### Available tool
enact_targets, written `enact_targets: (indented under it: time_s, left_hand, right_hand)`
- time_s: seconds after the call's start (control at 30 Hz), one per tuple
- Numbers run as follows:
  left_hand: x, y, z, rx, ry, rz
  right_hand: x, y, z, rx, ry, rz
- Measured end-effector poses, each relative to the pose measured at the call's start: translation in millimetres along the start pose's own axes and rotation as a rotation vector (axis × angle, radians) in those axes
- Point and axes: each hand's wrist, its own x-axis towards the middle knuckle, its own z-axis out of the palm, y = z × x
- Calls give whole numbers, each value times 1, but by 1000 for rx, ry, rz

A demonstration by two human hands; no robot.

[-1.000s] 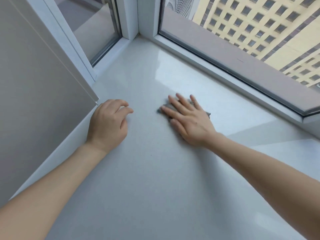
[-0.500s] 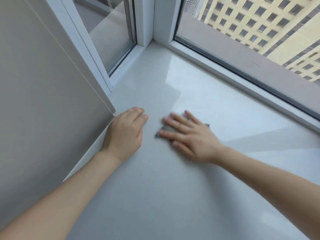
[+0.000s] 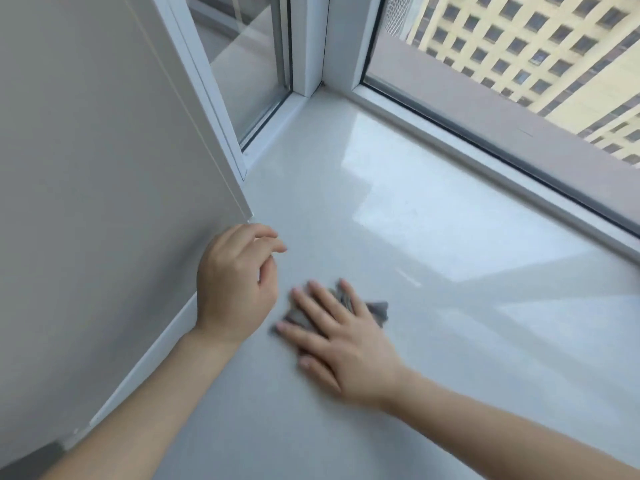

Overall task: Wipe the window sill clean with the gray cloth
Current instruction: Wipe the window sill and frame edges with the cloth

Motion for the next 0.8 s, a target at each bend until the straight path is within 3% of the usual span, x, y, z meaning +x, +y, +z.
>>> enact_targets:
  time_s: [0.07, 0.13, 0.27, 0.37, 0.43, 0.53, 0.63, 0.7, 0.8]
  left_hand:
    - [-12, -2, -4, 24, -27, -17]
    - [-22, -4, -4, 57, -85, 0]
    - [-38, 1, -6, 98, -95, -2]
    - [-51, 9, -6, 106, -59, -57]
    - [-60, 14, -7, 117, -37, -109]
    - [-80, 23, -7, 139, -26, -193]
    - [-102, 33, -2, 198, -70, -256]
    - [-114, 36, 3, 249, -119, -268]
    - [-130, 38, 11, 268, -166, -306]
  right_hand:
    - [-38, 16, -7, -5, -87, -196]
    - [-50, 70, -17, -73, -66, -113]
    - [-61, 173, -42, -121, 86, 664]
    - [-46, 151, -39, 1, 168, 1007]
    - [-54, 98, -22, 22, 176, 958]
    - [-124, 17, 0, -69, 73, 489]
    - [-180, 46, -10, -85, -77, 106]
    - [-188, 106, -23, -154, -42, 214]
    - [-179, 193, -46, -150, 52, 773]
